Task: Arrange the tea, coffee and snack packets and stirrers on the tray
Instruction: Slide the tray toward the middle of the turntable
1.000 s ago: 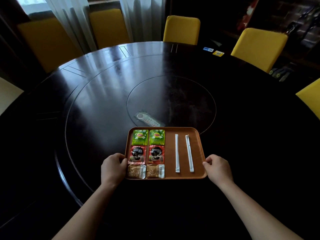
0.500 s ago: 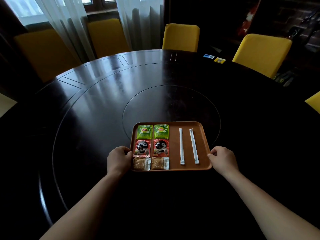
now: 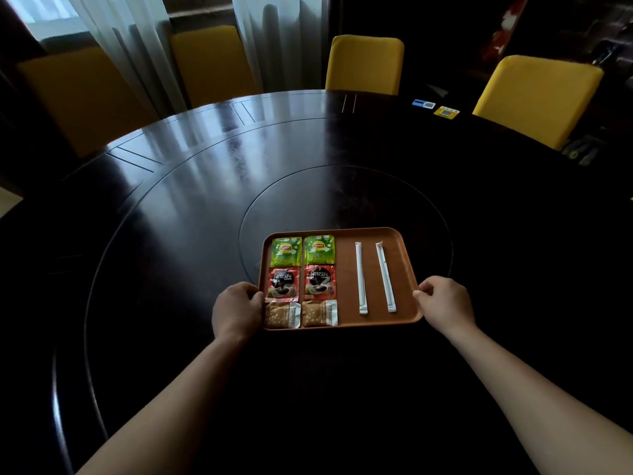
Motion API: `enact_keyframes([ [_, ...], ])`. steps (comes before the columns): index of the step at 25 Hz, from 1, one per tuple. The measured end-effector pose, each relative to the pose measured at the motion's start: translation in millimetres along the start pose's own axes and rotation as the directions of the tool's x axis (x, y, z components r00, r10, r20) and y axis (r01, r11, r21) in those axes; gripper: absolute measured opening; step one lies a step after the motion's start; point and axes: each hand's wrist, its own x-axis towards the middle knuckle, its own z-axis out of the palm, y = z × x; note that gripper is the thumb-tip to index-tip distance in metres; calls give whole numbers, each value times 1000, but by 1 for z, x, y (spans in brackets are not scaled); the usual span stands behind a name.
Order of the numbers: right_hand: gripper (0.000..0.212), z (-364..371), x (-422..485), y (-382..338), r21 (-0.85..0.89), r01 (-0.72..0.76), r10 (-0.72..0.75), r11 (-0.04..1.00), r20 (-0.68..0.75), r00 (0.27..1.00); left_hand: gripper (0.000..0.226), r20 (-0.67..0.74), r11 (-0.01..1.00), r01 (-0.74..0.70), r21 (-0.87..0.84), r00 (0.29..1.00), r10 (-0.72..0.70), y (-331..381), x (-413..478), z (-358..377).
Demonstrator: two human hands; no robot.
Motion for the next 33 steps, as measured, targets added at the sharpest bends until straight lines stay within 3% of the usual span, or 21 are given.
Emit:
enact_keyframes([
  [5, 12, 5, -2, 4, 31, -3, 3, 1000, -3, 1000, 16, -1, 999, -34, 29, 999, 34, -5, 2, 4],
  [10, 42, -2, -18, 15, 136, -16, 2, 991, 100, 995, 29, 27, 988, -157, -3, 987, 157, -3, -16, -10],
  [12, 52, -8, -29, 18, 48, 59, -64, 997, 115, 991, 46, 97, 971, -237, 41, 968, 233, -12, -32, -16],
  [15, 52, -17, -46, 15, -83, 192, -179, 978, 150, 972, 69, 137, 925, -283, 255, 957, 255, -27, -46, -15],
  [22, 52, -13, -40, 9, -42, 161, -157, 986, 90, 984, 59, 71, 934, -277, 225, 961, 268, -27, -40, -7],
  [33, 33, 4, 16, -17, -49, 173, -170, 984, 62, 983, 54, -94, 942, -197, 272, 969, 230, -10, 5, 10],
])
